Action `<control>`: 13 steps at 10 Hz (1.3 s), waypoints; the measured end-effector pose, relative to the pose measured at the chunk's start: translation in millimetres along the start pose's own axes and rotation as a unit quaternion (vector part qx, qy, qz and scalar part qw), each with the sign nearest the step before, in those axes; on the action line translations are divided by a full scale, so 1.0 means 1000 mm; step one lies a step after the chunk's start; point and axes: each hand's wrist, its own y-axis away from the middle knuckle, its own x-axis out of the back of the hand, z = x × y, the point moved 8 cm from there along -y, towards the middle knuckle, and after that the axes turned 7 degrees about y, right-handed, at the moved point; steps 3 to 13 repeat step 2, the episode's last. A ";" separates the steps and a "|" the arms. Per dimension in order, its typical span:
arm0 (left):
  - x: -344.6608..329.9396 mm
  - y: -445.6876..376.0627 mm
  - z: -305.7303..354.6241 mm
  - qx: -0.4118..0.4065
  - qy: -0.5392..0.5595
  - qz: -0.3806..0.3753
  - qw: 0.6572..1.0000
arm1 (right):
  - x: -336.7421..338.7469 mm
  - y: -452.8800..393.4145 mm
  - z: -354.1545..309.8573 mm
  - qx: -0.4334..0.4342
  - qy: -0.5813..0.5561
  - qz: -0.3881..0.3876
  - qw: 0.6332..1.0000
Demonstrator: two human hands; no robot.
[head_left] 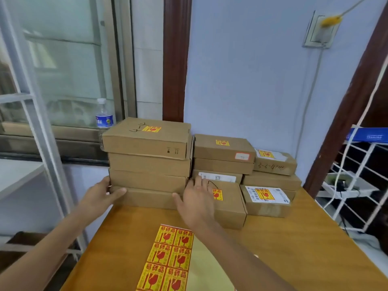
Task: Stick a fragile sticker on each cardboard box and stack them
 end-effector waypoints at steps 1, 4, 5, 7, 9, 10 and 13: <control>-0.002 0.004 0.002 0.027 -0.006 -0.023 0.999 | 0.004 0.002 -0.003 0.009 -0.014 -0.003 1.000; -0.003 0.008 0.019 0.035 0.057 -0.018 0.998 | 0.007 0.003 0.003 0.010 -0.038 -0.016 0.999; -0.003 0.008 0.019 0.035 0.057 -0.018 0.998 | 0.007 0.003 0.003 0.010 -0.038 -0.016 0.999; -0.003 0.008 0.019 0.035 0.057 -0.018 0.998 | 0.007 0.003 0.003 0.010 -0.038 -0.016 0.999; -0.003 0.008 0.019 0.035 0.057 -0.018 0.998 | 0.007 0.003 0.003 0.010 -0.038 -0.016 0.999; -0.003 0.008 0.019 0.035 0.057 -0.018 0.998 | 0.007 0.003 0.003 0.010 -0.038 -0.016 0.999; -0.003 0.008 0.019 0.035 0.057 -0.018 0.998 | 0.007 0.003 0.003 0.010 -0.038 -0.016 0.999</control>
